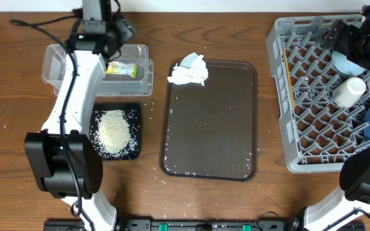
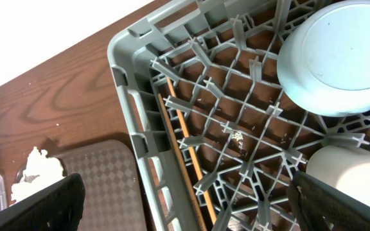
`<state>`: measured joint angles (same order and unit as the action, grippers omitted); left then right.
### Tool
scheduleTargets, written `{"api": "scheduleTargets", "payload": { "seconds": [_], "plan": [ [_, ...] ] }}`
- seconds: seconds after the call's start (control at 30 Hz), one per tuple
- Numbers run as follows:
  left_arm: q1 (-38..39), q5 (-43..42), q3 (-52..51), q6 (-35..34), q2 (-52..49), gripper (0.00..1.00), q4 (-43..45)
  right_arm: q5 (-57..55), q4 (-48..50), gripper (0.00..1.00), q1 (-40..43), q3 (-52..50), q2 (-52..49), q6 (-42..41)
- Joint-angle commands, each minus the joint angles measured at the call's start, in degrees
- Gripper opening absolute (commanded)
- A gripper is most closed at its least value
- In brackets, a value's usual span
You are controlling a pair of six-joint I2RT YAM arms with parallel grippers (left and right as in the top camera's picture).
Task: Sort waste into correct bins and load items into the dishwasher rack
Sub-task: 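Drop the wrapper into the clear plastic bin with the left gripper, then grasp the crumpled white tissue on the brown tray with the left gripper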
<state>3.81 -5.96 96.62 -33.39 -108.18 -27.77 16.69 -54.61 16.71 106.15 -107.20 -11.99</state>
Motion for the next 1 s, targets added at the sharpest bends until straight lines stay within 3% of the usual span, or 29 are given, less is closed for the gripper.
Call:
{"api": "scheduleTargets", "payload": {
  "seconds": [0.0, 0.1, 0.23, 0.47, 0.97],
  "plan": [
    [5.09, -12.50, 0.09, 18.86, -0.50, 0.70, 0.66, -0.20, -0.09, 0.99, 0.15, 0.94, 0.70, -0.63],
    [10.38, -12.44, 0.09, 32.35, -1.33, 0.69, 0.66, -0.17, -0.09, 0.99, 0.15, 0.94, 0.70, -0.63],
    [16.41, -9.70, 0.09, 43.69, -4.44, 0.71, 1.42, -0.20, -0.09, 0.99, 0.13, 0.94, 0.70, -0.63],
    [21.86, 3.54, 0.09, 43.82, -12.94, 0.71, 6.10, -0.17, -0.09, 0.99, 0.15, 0.94, 0.70, -0.63],
    [21.94, 4.09, 0.09, 38.66, -22.64, 0.70, 9.44, -0.20, -0.11, 0.99, 0.15, 0.94, 0.70, -0.63]
  ]
}}
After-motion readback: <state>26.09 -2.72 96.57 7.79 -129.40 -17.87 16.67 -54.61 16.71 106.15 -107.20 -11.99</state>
